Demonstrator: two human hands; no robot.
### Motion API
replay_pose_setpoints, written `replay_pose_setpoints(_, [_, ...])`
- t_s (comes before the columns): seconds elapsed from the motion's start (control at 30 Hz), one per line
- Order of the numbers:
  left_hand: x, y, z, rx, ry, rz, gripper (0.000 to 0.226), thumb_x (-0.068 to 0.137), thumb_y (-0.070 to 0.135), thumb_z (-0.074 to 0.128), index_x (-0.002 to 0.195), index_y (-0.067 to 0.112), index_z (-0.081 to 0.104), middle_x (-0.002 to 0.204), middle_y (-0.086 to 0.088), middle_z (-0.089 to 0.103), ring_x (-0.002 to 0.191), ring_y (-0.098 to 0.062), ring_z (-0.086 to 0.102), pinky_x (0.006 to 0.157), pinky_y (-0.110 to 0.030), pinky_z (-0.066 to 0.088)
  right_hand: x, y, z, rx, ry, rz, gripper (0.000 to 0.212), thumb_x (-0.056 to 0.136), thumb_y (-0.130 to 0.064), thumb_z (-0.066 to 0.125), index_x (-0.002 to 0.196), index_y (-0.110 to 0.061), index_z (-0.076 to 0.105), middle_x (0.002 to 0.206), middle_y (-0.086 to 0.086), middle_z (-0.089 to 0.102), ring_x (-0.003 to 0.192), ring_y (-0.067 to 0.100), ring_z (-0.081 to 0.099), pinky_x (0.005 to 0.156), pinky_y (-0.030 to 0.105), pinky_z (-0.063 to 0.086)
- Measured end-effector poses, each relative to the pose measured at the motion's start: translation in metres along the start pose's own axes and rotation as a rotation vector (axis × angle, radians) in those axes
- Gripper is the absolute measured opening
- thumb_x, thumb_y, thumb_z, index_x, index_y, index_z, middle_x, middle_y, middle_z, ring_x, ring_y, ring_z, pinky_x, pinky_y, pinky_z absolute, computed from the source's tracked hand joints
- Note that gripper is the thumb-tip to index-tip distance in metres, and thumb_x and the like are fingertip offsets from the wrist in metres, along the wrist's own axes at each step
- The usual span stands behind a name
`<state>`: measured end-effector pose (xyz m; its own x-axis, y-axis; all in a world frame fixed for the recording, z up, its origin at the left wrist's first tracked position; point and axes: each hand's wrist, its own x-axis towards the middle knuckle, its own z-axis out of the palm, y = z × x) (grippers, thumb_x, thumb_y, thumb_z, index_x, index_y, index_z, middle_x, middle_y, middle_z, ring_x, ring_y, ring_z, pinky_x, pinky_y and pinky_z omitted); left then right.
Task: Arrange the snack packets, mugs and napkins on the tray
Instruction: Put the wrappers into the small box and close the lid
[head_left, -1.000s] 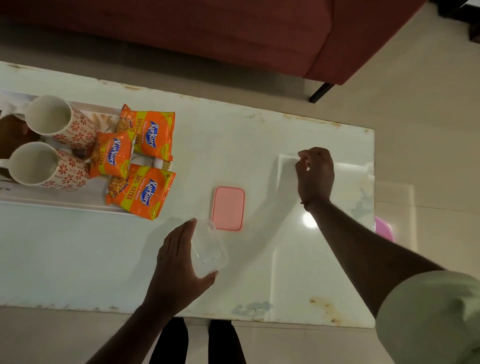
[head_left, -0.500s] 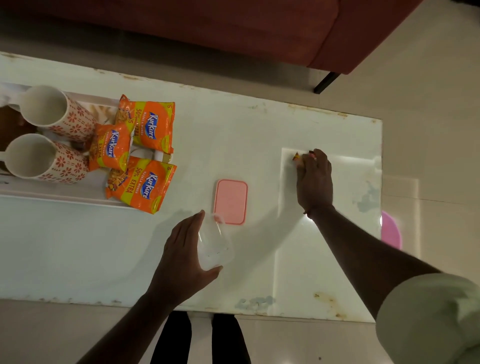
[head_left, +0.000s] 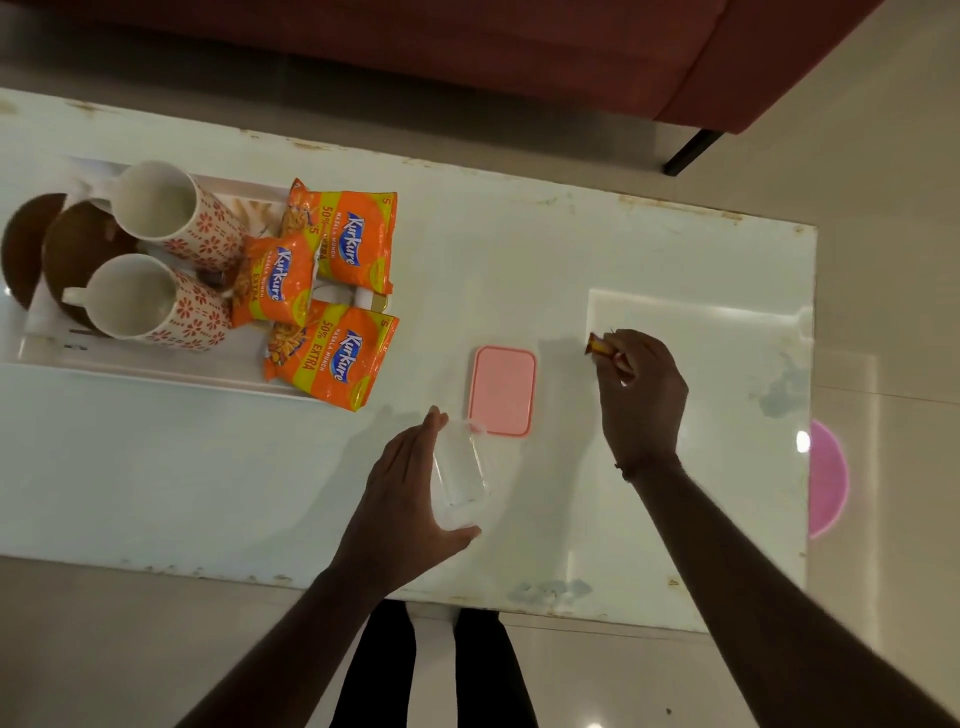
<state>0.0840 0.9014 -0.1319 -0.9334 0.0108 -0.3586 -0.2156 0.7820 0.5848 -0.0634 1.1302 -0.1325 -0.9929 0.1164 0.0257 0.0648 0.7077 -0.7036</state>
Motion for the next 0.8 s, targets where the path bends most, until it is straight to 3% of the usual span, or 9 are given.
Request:
replay_pose_setpoints(0.07, [0.000,0.000,-0.003,0.003,-0.026,0.007,0.134,0.053,0.073,0.073,0.154,0.026,-0.001,0.156,0.015,0.025,0.140,-0.004,0.027,0.109,-0.024,0.023,-0.030,-0.025,-0.003,0.078,0.016,-0.003,0.018,0.087,-0.016,0.073,0.105,-0.018,0.072,0.110,-0.003,0.068,0.094,0.004,0.066,0.083,0.011,0.052])
replay_pose_setpoints(0.23, [0.001,-0.001,-0.008,0.009,-0.055,0.036,0.136,0.056,0.074,0.071,0.149,0.035,-0.020,0.161,0.016,0.011,0.142,-0.003,0.013,0.112,-0.026,0.017,-0.107,-0.071,0.000,0.117,-0.147,-0.156,0.023,0.086,-0.013,0.074,0.106,-0.022,0.071,0.114,-0.008,0.067,0.102,0.000,0.065,0.086,0.011,0.052])
replay_pose_setpoints(0.33, [0.001,-0.005,-0.012,-0.012,-0.073,0.076,0.137,0.057,0.071,0.072,0.146,0.037,-0.027,0.159,0.019,0.005,0.143,-0.004,0.011,0.114,-0.027,0.019,-0.135,-0.075,0.012,0.016,-0.291,-0.284,0.022,0.081,-0.004,0.076,0.100,-0.016,0.074,0.113,-0.004,0.070,0.104,0.007,0.065,0.092,0.016,0.052])
replay_pose_setpoints(0.53, [0.000,-0.011,-0.020,-0.006,-0.110,0.140,0.137,0.060,0.067,0.075,0.144,0.036,-0.029,0.162,0.006,0.018,0.146,-0.014,0.025,0.115,-0.029,0.022,-0.148,-0.067,0.032,-0.178,-0.469,-0.436,0.028,0.074,0.007,0.077,0.098,-0.008,0.073,0.113,0.008,0.070,0.111,0.024,0.066,0.091,0.029,0.056])
replay_pose_setpoints(0.7, [-0.001,-0.013,-0.022,0.008,-0.100,0.163,0.135,0.060,0.065,0.075,0.146,0.032,-0.024,0.160,0.003,0.025,0.145,-0.017,0.030,0.116,-0.034,0.029,-0.148,-0.067,0.033,-0.158,-0.505,-0.475,0.036,0.077,0.002,0.077,0.112,-0.008,0.072,0.131,0.014,0.064,0.127,0.030,0.057,0.097,0.035,0.054])
replay_pose_setpoints(0.8, [-0.001,-0.015,-0.023,-0.007,-0.105,0.145,0.134,0.061,0.066,0.075,0.148,0.032,-0.021,0.160,0.005,0.024,0.145,-0.016,0.028,0.115,-0.029,0.024,-0.150,-0.068,0.027,-0.027,-0.369,-0.436,0.035,0.081,-0.007,0.072,0.116,-0.009,0.070,0.132,0.010,0.063,0.122,0.023,0.059,0.094,0.030,0.055])
